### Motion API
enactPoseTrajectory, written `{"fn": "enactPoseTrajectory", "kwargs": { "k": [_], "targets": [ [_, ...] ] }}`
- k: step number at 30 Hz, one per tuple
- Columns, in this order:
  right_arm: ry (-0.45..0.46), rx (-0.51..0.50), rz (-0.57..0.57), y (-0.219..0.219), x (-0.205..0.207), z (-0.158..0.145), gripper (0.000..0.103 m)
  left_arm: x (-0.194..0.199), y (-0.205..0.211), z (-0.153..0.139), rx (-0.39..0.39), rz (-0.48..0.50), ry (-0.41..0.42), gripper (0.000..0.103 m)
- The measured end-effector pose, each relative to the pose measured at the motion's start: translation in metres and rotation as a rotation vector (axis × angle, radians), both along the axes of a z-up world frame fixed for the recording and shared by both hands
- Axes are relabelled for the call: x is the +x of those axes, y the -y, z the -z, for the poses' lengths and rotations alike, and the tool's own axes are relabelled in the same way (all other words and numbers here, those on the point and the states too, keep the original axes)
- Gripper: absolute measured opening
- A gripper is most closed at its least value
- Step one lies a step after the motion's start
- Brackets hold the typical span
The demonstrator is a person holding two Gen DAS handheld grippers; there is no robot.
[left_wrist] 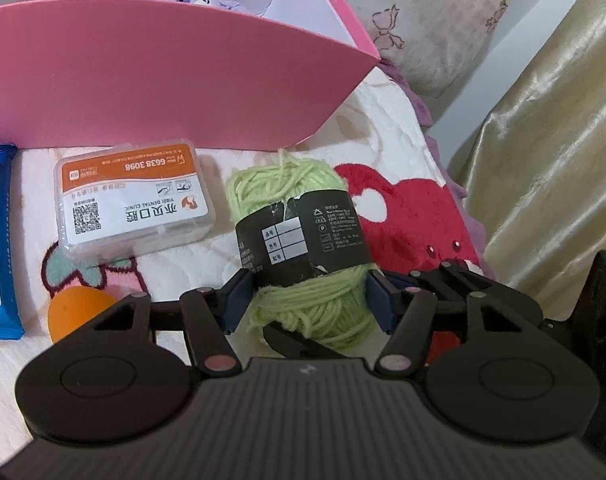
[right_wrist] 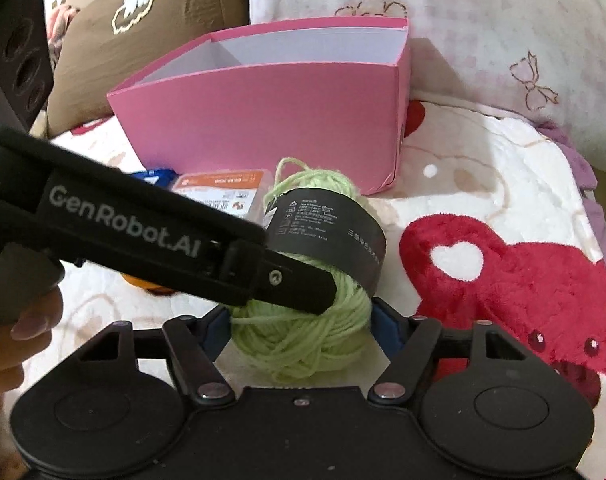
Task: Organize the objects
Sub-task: 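Lift the green yarn ball with the left tool and carry it into the pink box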
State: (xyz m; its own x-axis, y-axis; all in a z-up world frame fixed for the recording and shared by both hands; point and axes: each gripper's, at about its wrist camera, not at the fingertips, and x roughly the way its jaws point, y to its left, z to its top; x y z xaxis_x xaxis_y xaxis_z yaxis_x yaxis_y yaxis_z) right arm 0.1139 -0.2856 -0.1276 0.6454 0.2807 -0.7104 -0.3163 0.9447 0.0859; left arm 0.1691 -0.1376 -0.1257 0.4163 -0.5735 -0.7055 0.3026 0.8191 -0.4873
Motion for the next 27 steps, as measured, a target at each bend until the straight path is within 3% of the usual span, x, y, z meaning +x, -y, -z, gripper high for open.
{"fn": "enactPoseTrajectory", "kwargs": {
  "k": [8, 16, 23, 27],
  "targets": [
    [0.027, 0.004, -0.009, -0.008, -0.01, -0.012, 0.066, -0.01, -0.004, -0.009, -0.013, 0.005, 0.02, 0.056],
    [0.013, -0.005, -0.024, -0.024, -0.027, -0.029, 0.065, -0.027, -0.018, -0.025, 0.001, 0.03, 0.015, 0.055],
    [0.041, -0.016, -0.069, -0.041, -0.052, -0.054, 0.065, -0.044, -0.039, -0.051, -0.005, 0.054, -0.007, 0.055],
    [0.072, -0.044, -0.067, -0.055, -0.067, -0.078, 0.065, -0.061, -0.046, -0.079, 0.023, 0.075, 0.037, 0.055]
  ]
}}
